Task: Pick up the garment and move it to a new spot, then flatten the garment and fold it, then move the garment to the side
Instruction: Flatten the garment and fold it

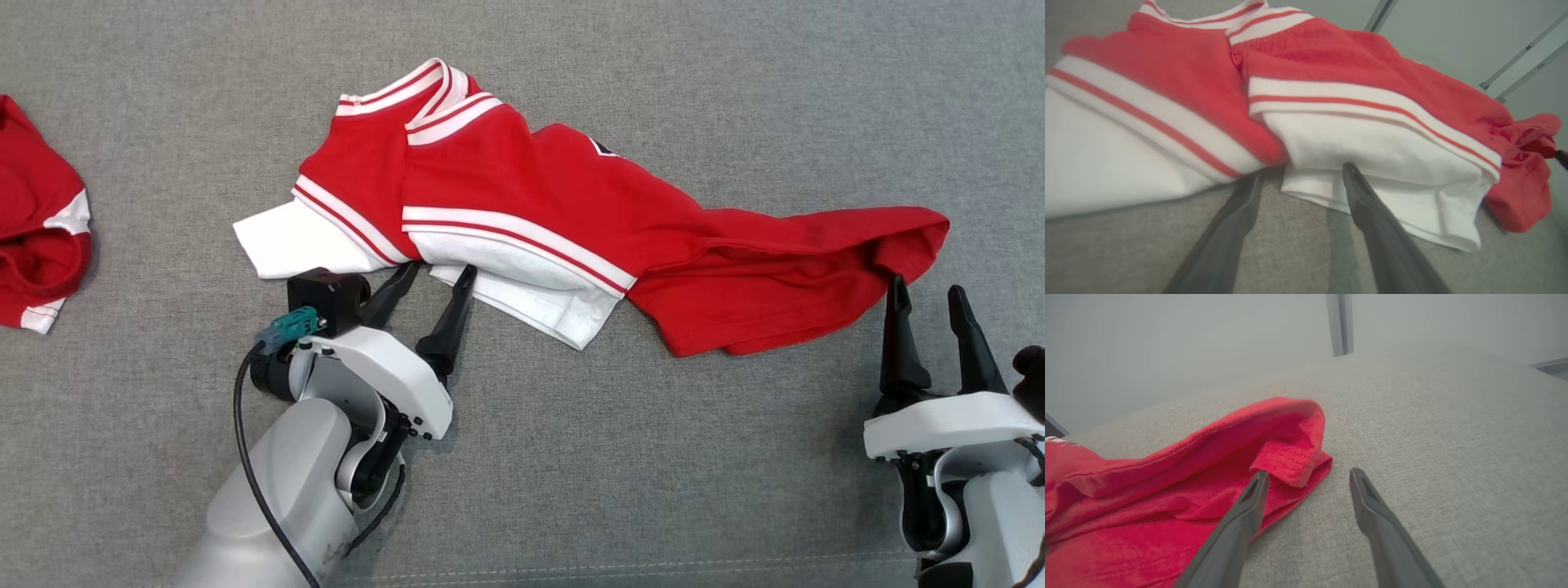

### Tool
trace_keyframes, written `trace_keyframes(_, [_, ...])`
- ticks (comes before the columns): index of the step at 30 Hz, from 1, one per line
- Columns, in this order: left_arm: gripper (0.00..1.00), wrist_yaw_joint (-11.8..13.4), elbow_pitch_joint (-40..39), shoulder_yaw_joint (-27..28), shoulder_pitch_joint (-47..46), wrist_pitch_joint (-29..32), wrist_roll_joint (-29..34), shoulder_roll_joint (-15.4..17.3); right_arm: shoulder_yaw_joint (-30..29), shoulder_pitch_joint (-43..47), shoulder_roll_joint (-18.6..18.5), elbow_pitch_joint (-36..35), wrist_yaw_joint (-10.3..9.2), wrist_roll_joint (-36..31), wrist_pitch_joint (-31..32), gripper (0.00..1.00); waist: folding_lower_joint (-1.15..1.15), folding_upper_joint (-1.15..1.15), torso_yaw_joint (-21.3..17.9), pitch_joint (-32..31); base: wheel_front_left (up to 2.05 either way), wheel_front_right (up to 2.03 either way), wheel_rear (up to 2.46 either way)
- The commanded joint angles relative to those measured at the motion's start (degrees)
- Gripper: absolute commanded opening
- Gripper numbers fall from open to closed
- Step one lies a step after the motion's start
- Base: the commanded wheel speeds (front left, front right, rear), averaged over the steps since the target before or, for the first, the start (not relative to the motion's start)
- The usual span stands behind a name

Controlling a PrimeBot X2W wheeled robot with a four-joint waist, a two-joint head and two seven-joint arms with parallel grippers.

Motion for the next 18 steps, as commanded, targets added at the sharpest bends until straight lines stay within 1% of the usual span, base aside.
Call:
trace_keyframes(1, [0.69,-0.7,0.4,0.6,0.1,2.0,-0.8,0.7,1.5,-1.0,-0.6,-0.3,0.06,0.8,-0.8,0.97,0.0,0.0,0.1,-0.2,0.0,0.0,0.0])
trace_keyframes(2, [0.64,-0.7,0.3,0.4,0.3,2.6,-0.9,0.8,1.7,-1.2,-0.7,0.1,0.06,0.8,-0.8,0.92,0.0,0.0,0.1,-0.4,0.0,0.0,0.0])
trace_keyframes(4, [0.48,-0.9,-0.2,0.1,0.5,3.8,-1.4,0.8,2.1,-1.5,-0.7,1.1,0.06,1.2,-0.8,0.92,0.0,0.0,0.1,-0.7,0.0,0.0,0.0])
trace_keyframes(5, [0.42,-0.8,-0.5,0.0,0.6,4.1,-1.4,0.9,2.3,-1.8,-0.8,1.5,0.06,1.4,-0.8,0.72,0.0,0.0,0.1,-0.9,0.0,0.0,0.0])
trace_keyframes(6, [0.21,-0.9,-0.9,0.0,0.7,4.4,-1.6,0.9,2.5,-2.1,-1.0,1.7,0.06,1.3,-0.8,0.52,0.0,0.0,0.1,-0.9,0.0,0.0,0.0])
trace_keyframes(7, [0.0,-0.9,-1.4,-0.1,0.8,4.8,-1.8,1.0,2.8,-2.4,-1.1,2.1,0.06,1.5,-0.8,0.47,0.0,0.0,0.1,-0.9,0.0,0.0,0.0])
trace_keyframes(11, [0.0,-0.9,-3.0,-0.7,0.7,7.0,-2.2,1.4,4.0,-3.9,-1.7,4.2,0.06,2.2,-0.8,0.43,0.0,0.0,0.0,-0.8,0.0,0.0,0.0])
trace_keyframes(13, [0.0,-1.0,-3.7,-1.0,0.3,8.6,-2.5,1.5,4.8,-4.5,-2.0,5.8,0.06,2.8,-0.8,0.43,0.0,0.0,0.1,-0.8,0.0,0.0,0.0])
trace_keyframes(18, [0.0,-0.7,-5.7,-1.3,-1.5,11.7,-2.7,2.2,6.0,-5.9,-3.5,7.9,0.06,4.0,-0.8,0.38,0.0,0.0,0.1,-1.0,0.0,0.0,0.0])
